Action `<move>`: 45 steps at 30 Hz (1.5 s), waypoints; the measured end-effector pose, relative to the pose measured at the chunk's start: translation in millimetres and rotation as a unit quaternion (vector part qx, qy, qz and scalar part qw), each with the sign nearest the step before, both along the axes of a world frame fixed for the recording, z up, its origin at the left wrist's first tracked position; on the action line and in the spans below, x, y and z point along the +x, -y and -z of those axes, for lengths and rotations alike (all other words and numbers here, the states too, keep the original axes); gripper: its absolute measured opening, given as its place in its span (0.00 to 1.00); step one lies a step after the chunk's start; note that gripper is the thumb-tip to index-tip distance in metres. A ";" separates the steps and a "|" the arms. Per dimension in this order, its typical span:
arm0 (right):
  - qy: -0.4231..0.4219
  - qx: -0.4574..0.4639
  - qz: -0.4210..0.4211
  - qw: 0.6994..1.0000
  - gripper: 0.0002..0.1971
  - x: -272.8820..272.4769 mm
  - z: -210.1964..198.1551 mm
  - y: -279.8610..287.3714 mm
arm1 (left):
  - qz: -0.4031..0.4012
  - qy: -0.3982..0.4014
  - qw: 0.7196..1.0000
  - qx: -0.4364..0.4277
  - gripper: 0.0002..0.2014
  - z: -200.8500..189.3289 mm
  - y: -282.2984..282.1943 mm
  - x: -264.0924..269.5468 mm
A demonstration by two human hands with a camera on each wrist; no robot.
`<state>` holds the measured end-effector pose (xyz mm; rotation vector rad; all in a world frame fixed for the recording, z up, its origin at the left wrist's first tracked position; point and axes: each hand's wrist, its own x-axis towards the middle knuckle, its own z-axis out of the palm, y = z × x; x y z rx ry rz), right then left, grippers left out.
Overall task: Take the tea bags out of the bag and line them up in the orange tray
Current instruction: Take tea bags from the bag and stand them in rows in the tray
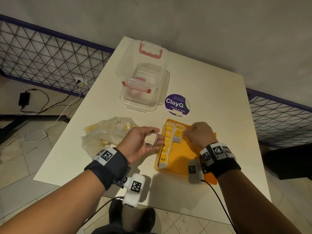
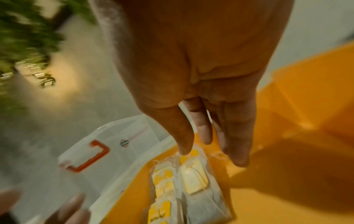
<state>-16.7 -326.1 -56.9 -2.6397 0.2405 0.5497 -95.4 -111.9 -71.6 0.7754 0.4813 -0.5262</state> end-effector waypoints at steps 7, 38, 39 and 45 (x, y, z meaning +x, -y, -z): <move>0.078 0.105 -0.229 0.965 0.16 -45.7 -30.0 -51.4 | 0.014 0.005 1.000 0.000 0.31 1.6 7.5 4.1; 0.088 0.187 0.004 0.978 0.04 -17.1 -32.7 11.5 | 0.083 0.224 0.854 0.463 0.07 -22.9 -39.8 -35.8; 0.066 0.184 0.004 0.981 0.04 -16.5 -30.1 15.2 | 0.091 0.215 0.846 0.480 0.08 -25.3 -49.4 -39.4; -0.070 0.149 -0.029 0.986 0.01 -12.9 -7.4 18.8 | 0.167 0.134 0.767 0.605 0.09 -25.6 -94.6 -58.9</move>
